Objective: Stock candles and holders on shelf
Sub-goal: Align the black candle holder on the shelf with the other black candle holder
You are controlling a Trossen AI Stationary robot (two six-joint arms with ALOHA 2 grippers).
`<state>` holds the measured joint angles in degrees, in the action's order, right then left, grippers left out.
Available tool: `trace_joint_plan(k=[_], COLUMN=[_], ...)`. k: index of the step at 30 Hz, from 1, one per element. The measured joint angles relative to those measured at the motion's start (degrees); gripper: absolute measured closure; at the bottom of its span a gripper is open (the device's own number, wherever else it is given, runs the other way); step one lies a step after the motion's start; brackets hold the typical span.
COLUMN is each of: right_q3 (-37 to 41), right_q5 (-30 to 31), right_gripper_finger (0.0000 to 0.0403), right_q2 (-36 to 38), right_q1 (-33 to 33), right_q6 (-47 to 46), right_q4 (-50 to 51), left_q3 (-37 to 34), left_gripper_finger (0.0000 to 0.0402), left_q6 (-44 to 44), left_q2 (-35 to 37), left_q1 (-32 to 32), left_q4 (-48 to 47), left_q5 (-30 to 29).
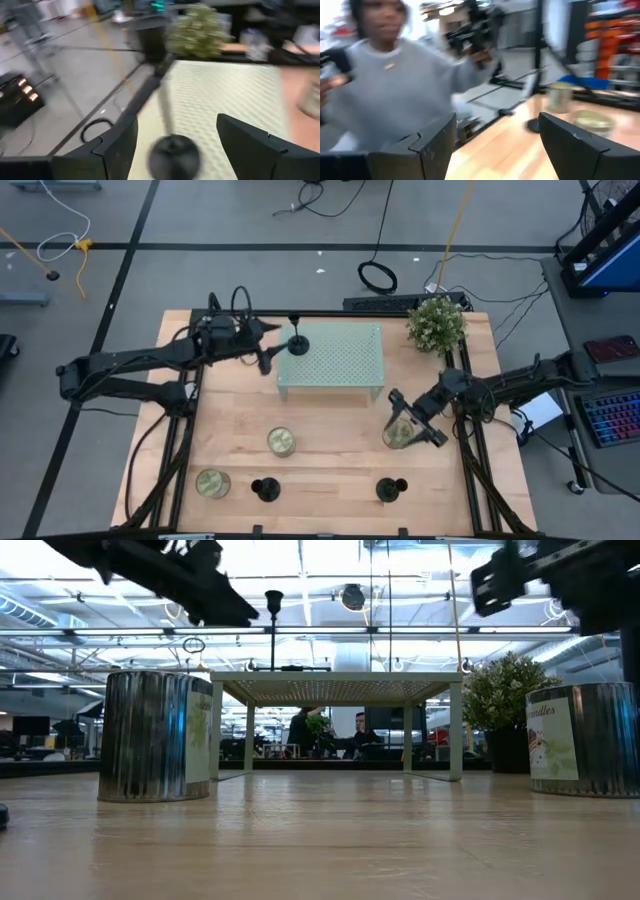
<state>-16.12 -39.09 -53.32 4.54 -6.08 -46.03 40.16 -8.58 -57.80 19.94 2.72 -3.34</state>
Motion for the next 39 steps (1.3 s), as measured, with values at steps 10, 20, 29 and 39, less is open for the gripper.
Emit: trace_joint_plan(k=[10,20,29,39], right_q3=[0.0,0.0,0.0,-2.8], right_q5=[6.2,15.5,18.0,18.2], right_gripper_finger=[0.0129,0.0129,0.0129,0.0191], right_q2=[-6.5,-17.9,-27.4,-37.7], right_q1=[15.3,23.2,26.1,26.7], right_q6=[7.6,9.6,8.2,6.9], right_q4=[-0.8,-11.1,-18.6,-23.7], left_q3=[0.0,0.0,0.0,0.0], left_gripper_finger=[0.0123,0.0123,0.0124,0.0124], left_q6=[-3.3,-3.3,-3.0,-3.0], left_q2=[4.8,4.5,4.5,4.5], left_q1=[-10.0,-13.0,-14.1,-14.1], left_q4=[-3.6,-3.8,-3.7,-3.7], left_q5=[1.8,1.7,1.7,1.7])
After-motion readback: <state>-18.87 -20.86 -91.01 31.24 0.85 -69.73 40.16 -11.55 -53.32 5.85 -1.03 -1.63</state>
